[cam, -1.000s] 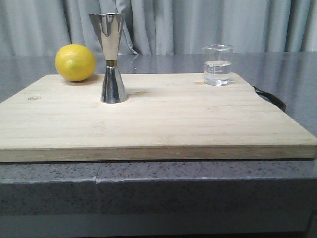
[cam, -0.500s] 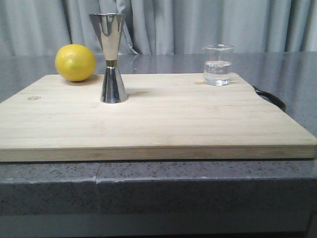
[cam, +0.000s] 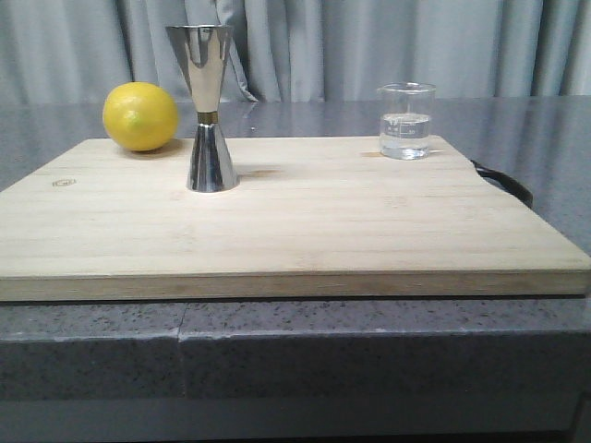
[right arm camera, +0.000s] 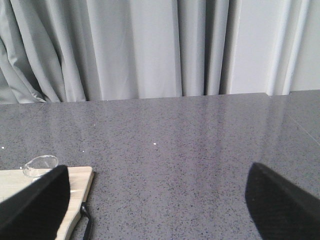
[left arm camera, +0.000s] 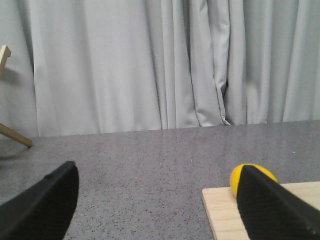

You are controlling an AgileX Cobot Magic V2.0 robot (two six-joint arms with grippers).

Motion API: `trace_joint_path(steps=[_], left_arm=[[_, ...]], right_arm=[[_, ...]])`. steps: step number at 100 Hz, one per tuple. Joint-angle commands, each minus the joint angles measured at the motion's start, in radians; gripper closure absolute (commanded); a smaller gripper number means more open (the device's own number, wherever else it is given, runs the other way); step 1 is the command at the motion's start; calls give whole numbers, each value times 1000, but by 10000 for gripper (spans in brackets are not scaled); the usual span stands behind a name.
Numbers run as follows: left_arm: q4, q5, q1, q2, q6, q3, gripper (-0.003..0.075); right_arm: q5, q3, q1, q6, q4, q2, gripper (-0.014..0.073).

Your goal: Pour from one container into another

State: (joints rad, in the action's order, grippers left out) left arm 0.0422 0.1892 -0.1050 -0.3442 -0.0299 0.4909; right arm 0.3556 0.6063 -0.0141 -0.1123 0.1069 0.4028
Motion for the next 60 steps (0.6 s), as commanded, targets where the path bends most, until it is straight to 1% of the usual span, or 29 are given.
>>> trace_joint_path(steps=[1, 10, 28, 36, 47, 48, 49, 52, 53, 55, 58, 60], left_arm=[[-2, -36, 3, -16, -3, 42, 122], [0, 55, 3, -29, -3, 75, 122], [0, 301, 3, -122, 0, 197, 122], [-35, 404, 3, -180, 60, 255, 122], [-178, 511, 3, -265, 208, 324, 122], [-215, 524, 3, -277, 230, 336, 122], [-215, 531, 3, -283, 241, 336, 122], [-284, 562, 3, -313, 300, 352, 122], [-297, 562, 3, -319, 300, 355, 122], [-353, 583, 3, -337, 351, 364, 122], [-396, 596, 3, -362, 390, 368, 122], [-456, 611, 3, -380, 444, 374, 122]], right_arm=[[-71, 36, -7, 11, 16, 14, -51], [-11, 53, -7, 11, 13, 17, -51], [129, 108, -7, 11, 13, 59, -51], [152, 120, -7, 11, 13, 86, -51], [152, 120, -7, 11, 9, 103, -51], [152, 120, -7, 11, 7, 105, -51], [152, 120, -7, 11, 6, 106, -51], [152, 120, -7, 11, 5, 107, -51], [152, 120, -7, 11, 4, 107, -51], [152, 120, -7, 11, 2, 107, -51], [152, 120, -7, 11, 2, 107, -51], [152, 120, -7, 11, 2, 107, -51]])
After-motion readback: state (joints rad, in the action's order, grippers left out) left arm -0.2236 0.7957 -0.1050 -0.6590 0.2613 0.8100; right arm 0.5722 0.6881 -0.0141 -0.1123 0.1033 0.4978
